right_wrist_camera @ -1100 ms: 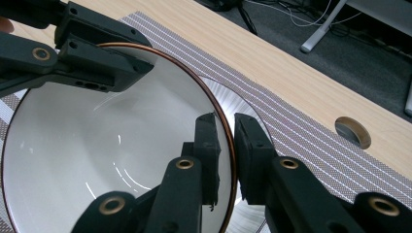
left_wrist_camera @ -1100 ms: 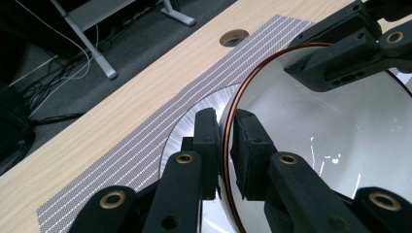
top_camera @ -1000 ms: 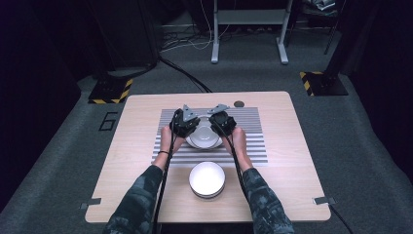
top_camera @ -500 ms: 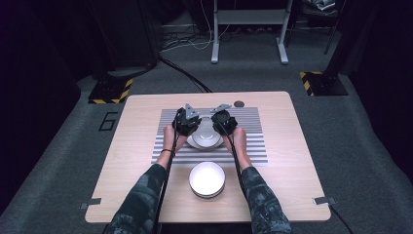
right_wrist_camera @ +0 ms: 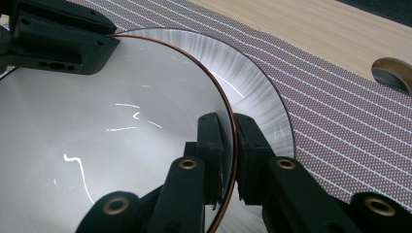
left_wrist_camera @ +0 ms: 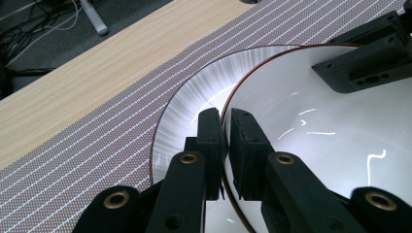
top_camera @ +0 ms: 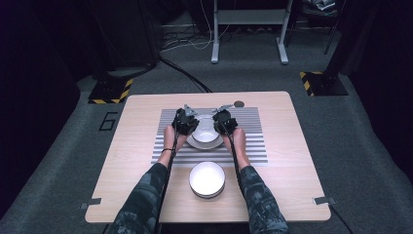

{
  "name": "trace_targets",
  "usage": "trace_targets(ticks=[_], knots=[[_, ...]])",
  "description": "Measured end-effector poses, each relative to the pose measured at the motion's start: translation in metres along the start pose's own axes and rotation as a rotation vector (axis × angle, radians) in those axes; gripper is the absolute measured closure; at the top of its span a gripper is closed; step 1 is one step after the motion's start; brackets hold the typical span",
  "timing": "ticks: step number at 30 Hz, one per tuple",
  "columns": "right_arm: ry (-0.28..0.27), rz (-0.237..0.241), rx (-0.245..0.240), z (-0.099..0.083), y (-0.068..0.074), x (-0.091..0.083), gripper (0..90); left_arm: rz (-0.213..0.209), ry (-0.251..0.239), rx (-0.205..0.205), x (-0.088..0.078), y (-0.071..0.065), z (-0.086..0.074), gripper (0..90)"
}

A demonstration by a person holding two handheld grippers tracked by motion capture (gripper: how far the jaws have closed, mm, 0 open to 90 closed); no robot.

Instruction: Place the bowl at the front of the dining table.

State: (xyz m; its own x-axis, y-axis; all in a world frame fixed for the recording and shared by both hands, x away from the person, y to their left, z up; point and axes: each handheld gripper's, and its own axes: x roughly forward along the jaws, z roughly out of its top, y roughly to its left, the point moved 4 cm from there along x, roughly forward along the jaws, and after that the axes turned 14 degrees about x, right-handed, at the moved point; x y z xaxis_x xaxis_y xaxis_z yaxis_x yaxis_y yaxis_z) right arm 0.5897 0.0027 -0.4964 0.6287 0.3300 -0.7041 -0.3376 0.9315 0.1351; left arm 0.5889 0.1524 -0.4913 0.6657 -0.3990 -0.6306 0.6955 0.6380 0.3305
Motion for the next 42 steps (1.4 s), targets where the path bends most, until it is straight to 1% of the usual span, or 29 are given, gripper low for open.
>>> trace_targets(ticks=[5, 6, 8, 9, 11, 16, 17, 19, 23, 24, 29, 31, 33, 35, 36, 37, 38, 39, 40, 41, 42], knots=[[0.005, -0.003, 0.018, 0.002, -0.001, 0.002, 81.9, -0.001, 0.014, -0.002, 0.001, 0.001, 0.002, 83.2], [0.003, -0.005, 0.016, 0.003, -0.001, 0.002, 81.8, 0.001, 0.016, 0.000, 0.002, 0.002, 0.002, 83.2], [0.004, -0.008, 0.027, 0.004, -0.001, 0.003, 81.7, 0.006, 0.019, -0.001, 0.003, 0.003, 0.003, 83.1], [-0.001, -0.012, 0.021, 0.004, -0.002, 0.004, 81.5, 0.008, 0.019, 0.000, 0.004, 0.003, 0.003, 83.1], [-0.002, -0.017, 0.031, 0.005, -0.002, 0.005, 81.3, 0.013, 0.023, -0.002, 0.006, 0.004, 0.005, 82.9], [-0.003, -0.017, 0.040, 0.008, -0.004, 0.008, 81.3, 0.026, 0.027, -0.018, 0.009, 0.005, 0.007, 82.7], [-0.003, -0.017, 0.046, 0.008, -0.004, 0.008, 81.3, 0.029, 0.028, -0.028, 0.009, 0.006, 0.007, 82.8], [-0.007, -0.021, 0.053, 0.009, -0.004, 0.009, 81.1, 0.033, 0.031, -0.029, 0.010, 0.006, 0.007, 82.6], [0.002, -0.026, 0.060, 0.011, -0.005, 0.011, 80.5, 0.031, 0.037, -0.038, 0.012, 0.007, 0.009, 82.6], [-0.001, -0.028, 0.055, 0.011, -0.005, 0.011, 80.4, 0.031, 0.038, -0.041, 0.012, 0.007, 0.009, 82.6], [-0.003, -0.028, 0.059, 0.011, -0.005, 0.011, 80.1, 0.037, 0.052, -0.036, 0.012, 0.006, 0.009, 82.4], [-0.006, -0.027, 0.060, 0.011, -0.005, 0.011, 79.1, 0.026, 0.052, -0.041, 0.011, 0.006, 0.010, 80.4], [0.010, -0.024, 0.058, 0.010, -0.005, 0.012, 67.7, 0.002, 0.060, -0.050, 0.012, 0.004, 0.010, 73.6], [0.022, -0.011, 0.079, 0.009, -0.005, 0.013, 52.2, -0.016, 0.063, -0.060, 0.011, 0.003, 0.011, 64.1], [0.023, -0.009, 0.088, 0.009, -0.006, 0.013, 46.1, -0.026, 0.068, -0.067, 0.011, 0.002, 0.012, 60.3], [0.029, -0.003, 0.096, 0.009, -0.006, 0.012, 37.1, -0.035, 0.073, -0.071, 0.010, 0.002, 0.012, 54.8], [0.025, 0.003, 0.100, 0.009, -0.006, 0.012, 31.2, -0.037, 0.082, -0.079, 0.009, 0.002, 0.013, 48.9], [0.021, 0.020, 0.103, 0.009, -0.006, 0.010, 25.0, -0.039, 0.084, -0.085, 0.007, 0.003, 0.014, 41.0], [0.023, 0.024, 0.110, 0.010, -0.005, 0.007, 20.3, -0.050, 0.087, -0.097, 0.005, 0.003, 0.015, 37.5], [0.026, 0.032, 0.109, 0.010, -0.005, 0.004, 14.9, -0.054, 0.086, -0.102, 0.003, 0.004, 0.015, 31.4], [0.030, 0.033, 0.107, 0.010, -0.004, 0.003, 14.1, -0.058, 0.082, -0.112, 0.000, 0.005, 0.016, 28.5]])
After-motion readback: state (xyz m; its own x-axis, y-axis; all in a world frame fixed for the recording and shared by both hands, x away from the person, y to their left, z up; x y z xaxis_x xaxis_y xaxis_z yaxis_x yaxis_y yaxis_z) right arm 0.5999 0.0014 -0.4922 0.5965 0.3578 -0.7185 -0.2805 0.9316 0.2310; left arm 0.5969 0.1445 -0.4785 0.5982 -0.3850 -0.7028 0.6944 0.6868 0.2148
